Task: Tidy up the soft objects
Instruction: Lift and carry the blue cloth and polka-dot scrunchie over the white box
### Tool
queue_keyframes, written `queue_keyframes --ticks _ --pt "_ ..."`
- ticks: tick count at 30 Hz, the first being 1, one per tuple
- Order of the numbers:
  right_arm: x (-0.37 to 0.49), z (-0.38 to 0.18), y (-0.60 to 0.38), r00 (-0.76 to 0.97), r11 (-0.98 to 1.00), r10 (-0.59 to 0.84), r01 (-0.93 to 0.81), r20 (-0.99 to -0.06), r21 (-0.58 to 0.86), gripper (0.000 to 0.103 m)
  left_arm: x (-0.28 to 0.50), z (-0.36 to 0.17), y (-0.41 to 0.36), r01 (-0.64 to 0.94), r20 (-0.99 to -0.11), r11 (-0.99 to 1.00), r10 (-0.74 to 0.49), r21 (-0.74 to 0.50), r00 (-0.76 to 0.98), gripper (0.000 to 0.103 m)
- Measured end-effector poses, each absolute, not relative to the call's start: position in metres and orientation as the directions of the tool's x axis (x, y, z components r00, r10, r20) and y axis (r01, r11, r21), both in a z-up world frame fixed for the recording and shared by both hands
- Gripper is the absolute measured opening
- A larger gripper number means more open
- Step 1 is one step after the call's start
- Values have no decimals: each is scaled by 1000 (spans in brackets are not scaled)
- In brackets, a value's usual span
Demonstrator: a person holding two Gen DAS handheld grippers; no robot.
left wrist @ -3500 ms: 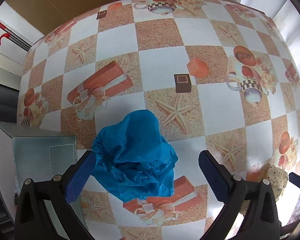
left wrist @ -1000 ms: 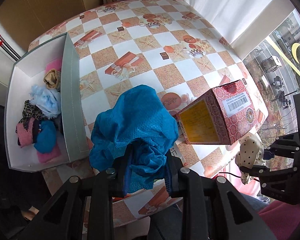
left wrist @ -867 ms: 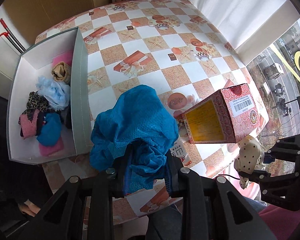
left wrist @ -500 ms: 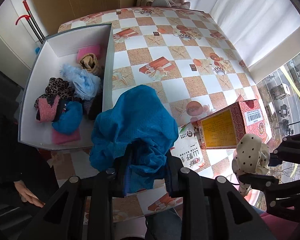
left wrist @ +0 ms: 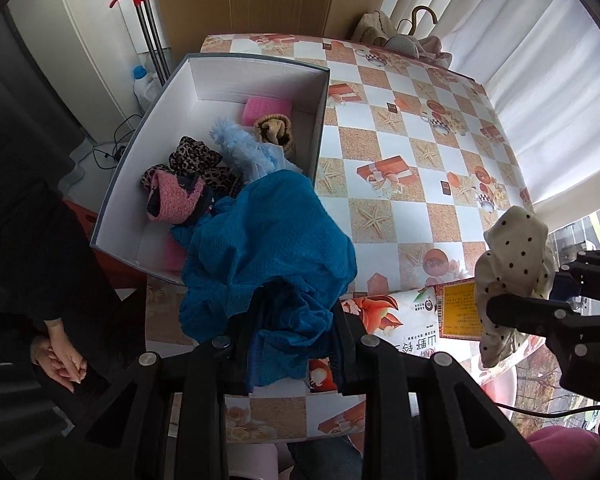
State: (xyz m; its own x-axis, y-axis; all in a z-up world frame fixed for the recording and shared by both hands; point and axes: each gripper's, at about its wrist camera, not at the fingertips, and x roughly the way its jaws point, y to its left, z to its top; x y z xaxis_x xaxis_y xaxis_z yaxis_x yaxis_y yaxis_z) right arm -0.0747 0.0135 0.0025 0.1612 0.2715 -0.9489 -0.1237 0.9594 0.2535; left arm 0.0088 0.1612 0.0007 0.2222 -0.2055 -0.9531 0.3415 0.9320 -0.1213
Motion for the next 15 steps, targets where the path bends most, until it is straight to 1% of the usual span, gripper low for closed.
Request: queue_keyframes --ticks 10,15 --pt "-22 6 54 126 943 284 -215 -951 253 26 22 -6 194 198 -952 970 -186 -139 242 30" --pt "8 0 60 106 942 288 -209 -952 262 26 43 -10 203 162 -954 980 -159 -120 255 30"
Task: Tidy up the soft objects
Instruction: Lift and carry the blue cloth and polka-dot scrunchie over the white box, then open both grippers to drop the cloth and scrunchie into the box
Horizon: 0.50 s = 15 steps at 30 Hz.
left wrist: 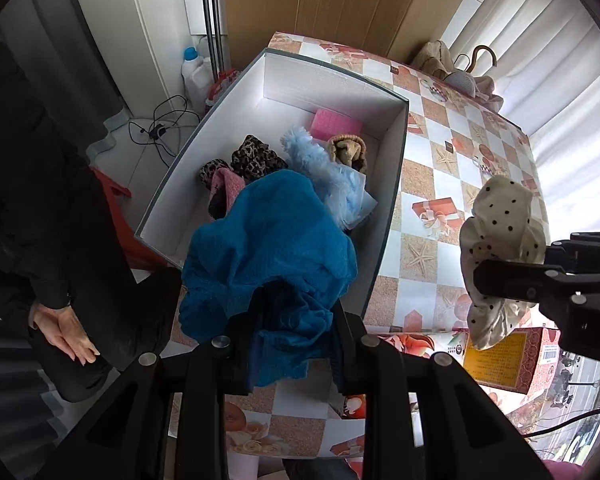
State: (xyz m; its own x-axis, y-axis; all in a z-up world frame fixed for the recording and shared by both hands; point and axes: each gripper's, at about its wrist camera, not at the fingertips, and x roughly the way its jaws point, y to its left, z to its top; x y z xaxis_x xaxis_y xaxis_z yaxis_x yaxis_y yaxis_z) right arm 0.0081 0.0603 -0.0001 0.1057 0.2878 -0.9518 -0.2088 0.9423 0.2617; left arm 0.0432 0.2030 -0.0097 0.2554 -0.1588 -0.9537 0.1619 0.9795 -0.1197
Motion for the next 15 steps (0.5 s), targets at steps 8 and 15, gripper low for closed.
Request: queue_keyframes --ticks 8,15 --pt "59 -10 60 120 959 264 -137 -957 248 26 91 -31 201 123 -967 987 -133 -108 218 30" --pt "93 -8 66 156 958 275 -123 -949 258 26 112 -37 189 122 -967 990 -103 -76 231 35"
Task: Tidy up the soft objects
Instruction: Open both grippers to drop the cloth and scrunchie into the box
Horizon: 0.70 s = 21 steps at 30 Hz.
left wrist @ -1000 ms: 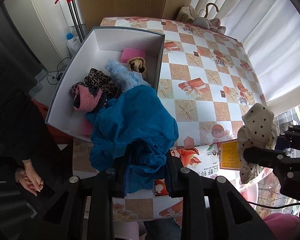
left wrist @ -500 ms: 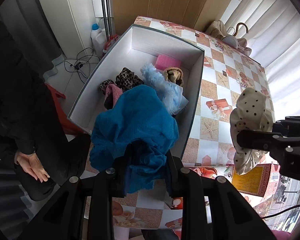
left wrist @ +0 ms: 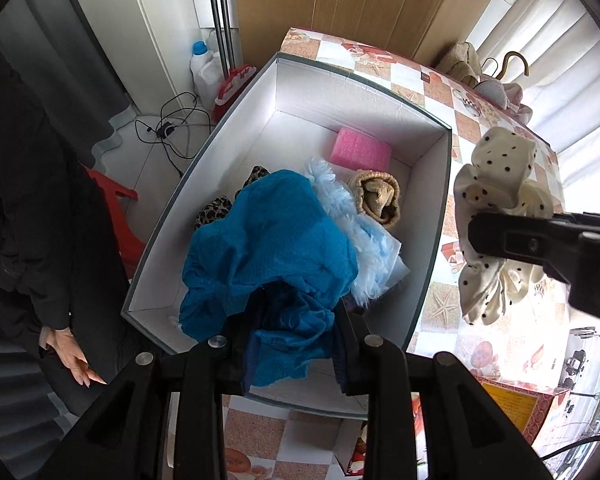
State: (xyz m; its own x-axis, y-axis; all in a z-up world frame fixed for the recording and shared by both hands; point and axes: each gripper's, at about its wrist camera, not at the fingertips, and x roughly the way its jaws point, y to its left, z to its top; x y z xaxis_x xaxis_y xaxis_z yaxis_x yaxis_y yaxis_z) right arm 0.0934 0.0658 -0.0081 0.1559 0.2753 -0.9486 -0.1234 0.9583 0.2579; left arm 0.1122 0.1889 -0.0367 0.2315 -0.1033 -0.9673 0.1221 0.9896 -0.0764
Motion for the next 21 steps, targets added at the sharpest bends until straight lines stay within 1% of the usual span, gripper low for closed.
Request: queue_keyframes --ticks 1,2,3,5,6,7,8,9,11,14,15,16,17,20,21 --pt "98 -8 66 162 959 275 -119 -948 258 26 114 -36 188 118 -966 990 -98 -71 238 39" --pt "103 -7 66 171 959 277 -113 -946 260 26 115 -35 188 116 -963 991 -98 -71 251 49" --pt "113 -7 66 182 957 285 -111 -941 268 26 116 -34 188 114 -958 991 -99 -70 268 65" --pt "120 -5 66 193 957 286 -113 -939 268 28 116 -31 187 117 -951 991 -94 -61 296 82" --pt "120 -5 66 193 957 286 -113 -939 268 41 117 -31 186 123 -952 991 -83 -48 293 82" --pt "123 -3 66 200 959 278 -113 -939 260 71 117 -33 185 126 -956 991 -71 -36 285 82" --pt "126 -1 65 209 962 265 -116 -941 246 83 117 -34 184 128 -958 991 -70 -35 279 83" --pt "127 1 65 226 969 239 -120 -944 217 91 117 -34 185 124 -957 992 -69 -35 282 83" --pt "128 6 66 246 980 179 -129 -953 151 90 114 -34 187 104 -952 995 -43 -12 304 84" --pt "124 4 63 207 982 167 -126 -964 143 91 111 -27 190 65 -938 998 -2 22 348 84" --pt "124 4 63 207 982 167 -126 -964 143 99 109 -23 192 52 -933 998 4 24 359 84" --pt "122 4 61 196 982 169 -119 -966 147 103 108 -20 194 40 -934 999 6 22 357 84" --pt "113 8 55 211 985 161 -100 -964 143 103 106 -18 196 32 -941 999 3 15 337 84" --pt "101 13 51 227 985 161 -90 -960 144 103 98 -17 203 29 -964 998 -65 -60 258 84" --pt "95 13 51 220 985 166 -92 -961 149 103 94 -18 204 27 -968 998 -66 -61 243 84"
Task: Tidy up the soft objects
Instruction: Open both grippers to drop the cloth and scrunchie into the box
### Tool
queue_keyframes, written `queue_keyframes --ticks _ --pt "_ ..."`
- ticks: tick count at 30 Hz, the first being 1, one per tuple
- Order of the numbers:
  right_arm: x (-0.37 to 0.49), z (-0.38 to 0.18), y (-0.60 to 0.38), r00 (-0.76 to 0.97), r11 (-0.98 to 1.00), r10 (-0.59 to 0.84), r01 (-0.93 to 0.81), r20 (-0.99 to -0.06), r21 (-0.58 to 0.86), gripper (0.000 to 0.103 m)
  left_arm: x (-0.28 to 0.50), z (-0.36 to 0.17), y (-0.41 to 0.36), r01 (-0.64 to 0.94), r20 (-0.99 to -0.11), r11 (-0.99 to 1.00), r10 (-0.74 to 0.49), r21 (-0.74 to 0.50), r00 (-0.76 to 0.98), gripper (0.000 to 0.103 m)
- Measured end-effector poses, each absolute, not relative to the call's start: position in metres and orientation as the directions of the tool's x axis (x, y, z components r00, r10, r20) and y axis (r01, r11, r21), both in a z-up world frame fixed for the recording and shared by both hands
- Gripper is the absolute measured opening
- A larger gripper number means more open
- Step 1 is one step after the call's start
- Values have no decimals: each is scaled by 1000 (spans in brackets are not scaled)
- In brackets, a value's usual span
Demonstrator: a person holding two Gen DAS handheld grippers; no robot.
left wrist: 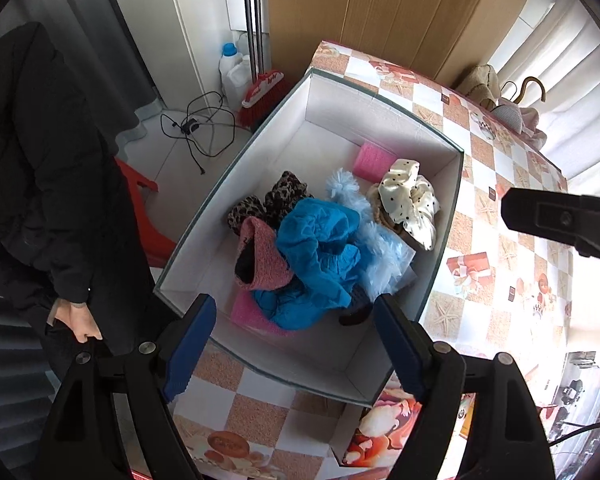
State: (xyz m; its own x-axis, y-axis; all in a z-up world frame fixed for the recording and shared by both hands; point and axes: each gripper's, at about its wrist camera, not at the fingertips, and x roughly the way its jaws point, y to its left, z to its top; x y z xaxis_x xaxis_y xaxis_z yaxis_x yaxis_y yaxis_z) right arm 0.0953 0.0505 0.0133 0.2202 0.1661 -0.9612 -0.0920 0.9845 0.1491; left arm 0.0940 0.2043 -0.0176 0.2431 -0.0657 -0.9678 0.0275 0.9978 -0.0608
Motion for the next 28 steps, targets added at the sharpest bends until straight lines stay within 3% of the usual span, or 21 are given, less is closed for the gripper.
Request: queue_keyframes --ticks 24,28 --pt "61 9 58 157 980 188 -96 -970 174 103 63 0 206 27 -963 1000 -23 -16 267 84" --pt "59 9 57 154 980 190 -93 -970 177 103 57 11 203 104 -933 990 -121 -90 339 84"
